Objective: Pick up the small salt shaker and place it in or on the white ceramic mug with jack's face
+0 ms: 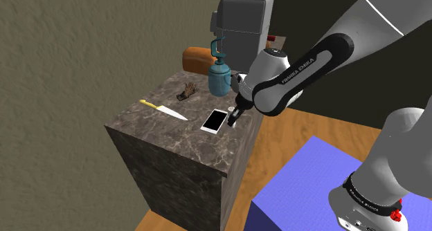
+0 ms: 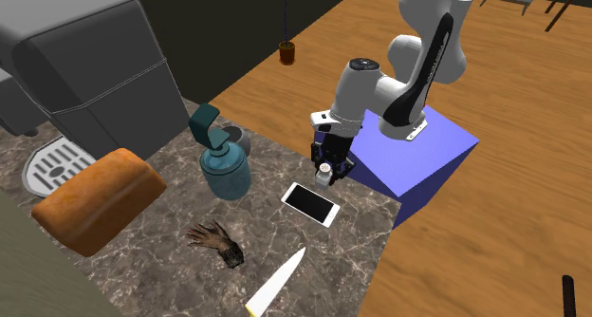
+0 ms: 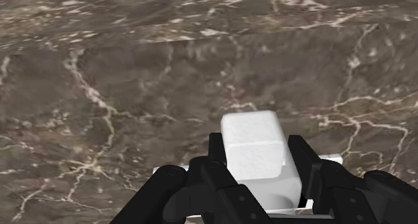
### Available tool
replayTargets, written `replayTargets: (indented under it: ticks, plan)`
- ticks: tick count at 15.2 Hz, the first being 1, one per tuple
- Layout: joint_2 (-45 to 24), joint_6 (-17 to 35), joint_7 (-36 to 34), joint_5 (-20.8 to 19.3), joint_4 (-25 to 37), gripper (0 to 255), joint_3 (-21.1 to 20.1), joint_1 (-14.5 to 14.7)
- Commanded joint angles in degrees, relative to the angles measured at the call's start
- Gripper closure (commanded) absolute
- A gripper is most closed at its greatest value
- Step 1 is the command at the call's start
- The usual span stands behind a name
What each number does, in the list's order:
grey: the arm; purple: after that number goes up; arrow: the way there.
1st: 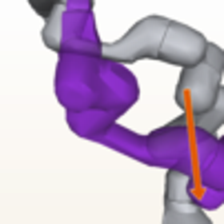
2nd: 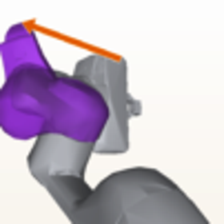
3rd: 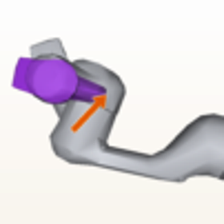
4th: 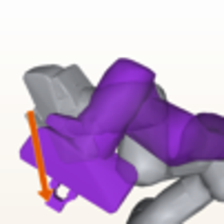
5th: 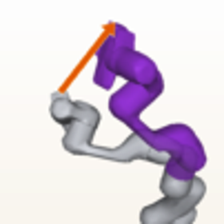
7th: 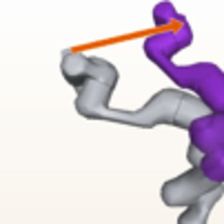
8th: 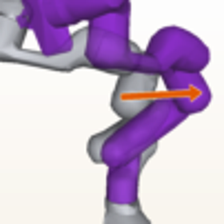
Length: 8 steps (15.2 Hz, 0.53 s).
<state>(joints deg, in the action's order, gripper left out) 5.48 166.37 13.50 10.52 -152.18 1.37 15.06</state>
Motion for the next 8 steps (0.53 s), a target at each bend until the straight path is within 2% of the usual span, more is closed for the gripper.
replayTargets:
  ticks: [1, 3, 8]
  plan:
    - [-0.02, 0.00, 0.00, 0.00, -0.02, 255, 0.01, -0.01]
    - [-0.03, 0.00, 0.03, 0.02, -0.01, 255, 0.02, -0.01]
    - [3.80, -4.59, -1.83, -2.17, 0.77, 255, -0.36, -0.87]
